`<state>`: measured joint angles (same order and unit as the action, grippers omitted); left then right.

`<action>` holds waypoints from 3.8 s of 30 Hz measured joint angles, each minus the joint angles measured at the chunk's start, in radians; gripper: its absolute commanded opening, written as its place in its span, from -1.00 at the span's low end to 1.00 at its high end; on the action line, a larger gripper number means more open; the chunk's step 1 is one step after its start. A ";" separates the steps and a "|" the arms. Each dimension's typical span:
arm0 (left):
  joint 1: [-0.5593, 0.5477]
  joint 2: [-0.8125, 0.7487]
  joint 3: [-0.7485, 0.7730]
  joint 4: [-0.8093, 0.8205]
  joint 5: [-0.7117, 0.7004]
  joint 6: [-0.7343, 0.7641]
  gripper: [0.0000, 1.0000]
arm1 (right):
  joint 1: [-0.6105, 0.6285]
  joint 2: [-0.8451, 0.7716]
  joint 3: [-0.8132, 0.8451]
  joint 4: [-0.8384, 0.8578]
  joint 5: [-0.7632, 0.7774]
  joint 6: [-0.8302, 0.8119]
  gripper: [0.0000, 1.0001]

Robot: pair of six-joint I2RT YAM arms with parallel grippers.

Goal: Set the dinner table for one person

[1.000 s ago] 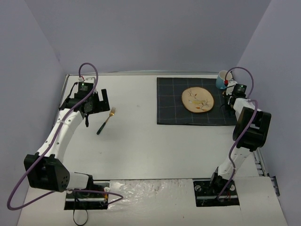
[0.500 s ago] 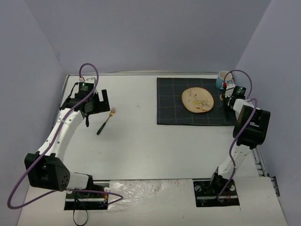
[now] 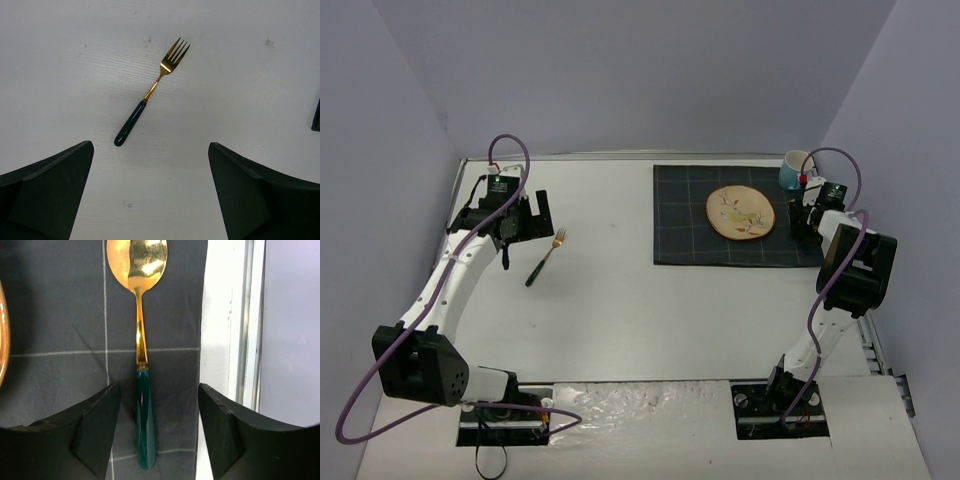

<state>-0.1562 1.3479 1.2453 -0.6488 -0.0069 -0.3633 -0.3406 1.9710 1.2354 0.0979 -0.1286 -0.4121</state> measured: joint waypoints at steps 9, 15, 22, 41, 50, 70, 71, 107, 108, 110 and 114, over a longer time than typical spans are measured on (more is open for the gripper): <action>0.000 0.000 0.000 0.001 -0.011 0.026 0.94 | 0.052 -0.300 -0.028 -0.013 0.023 0.193 0.50; -0.001 0.013 -0.006 0.025 -0.011 0.086 0.94 | 0.275 -0.620 -0.159 0.102 0.011 0.391 0.65; -0.013 0.068 -0.065 0.077 -0.007 0.170 0.94 | 0.455 -0.865 -0.370 0.099 -0.078 0.535 0.86; 0.059 0.473 -0.042 0.146 0.156 0.317 0.40 | 0.465 -1.449 -0.559 -0.055 -0.233 0.673 0.94; 0.064 0.484 -0.043 0.151 0.179 0.346 -0.60 | 0.473 -1.491 -0.560 -0.072 -0.245 0.667 0.94; -0.299 0.524 0.273 0.028 0.097 -0.019 -1.00 | 0.480 -1.515 -0.558 -0.113 -0.246 0.672 0.94; -0.327 0.528 0.322 0.037 0.085 -0.057 -1.00 | 0.480 -1.515 -0.556 -0.118 -0.246 0.674 0.94; -0.568 1.161 1.111 -0.012 -0.063 -0.387 -1.00 | 0.480 -1.537 -0.518 -0.287 -0.201 0.682 0.95; -0.568 1.162 1.111 -0.012 -0.063 -0.389 -1.00 | 0.480 -1.537 -0.518 -0.289 -0.200 0.681 0.95; -0.568 1.166 1.112 -0.012 -0.063 -0.391 -1.00 | 0.480 -1.537 -0.518 -0.290 -0.200 0.682 0.95; -0.568 1.192 1.119 -0.006 -0.060 -0.400 -1.00 | 0.480 -1.536 -0.519 -0.291 -0.198 0.681 0.95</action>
<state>-0.7242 2.5402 2.3641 -0.6552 -0.0674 -0.7631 0.1394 0.4347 0.7166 -0.1928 -0.3264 0.2691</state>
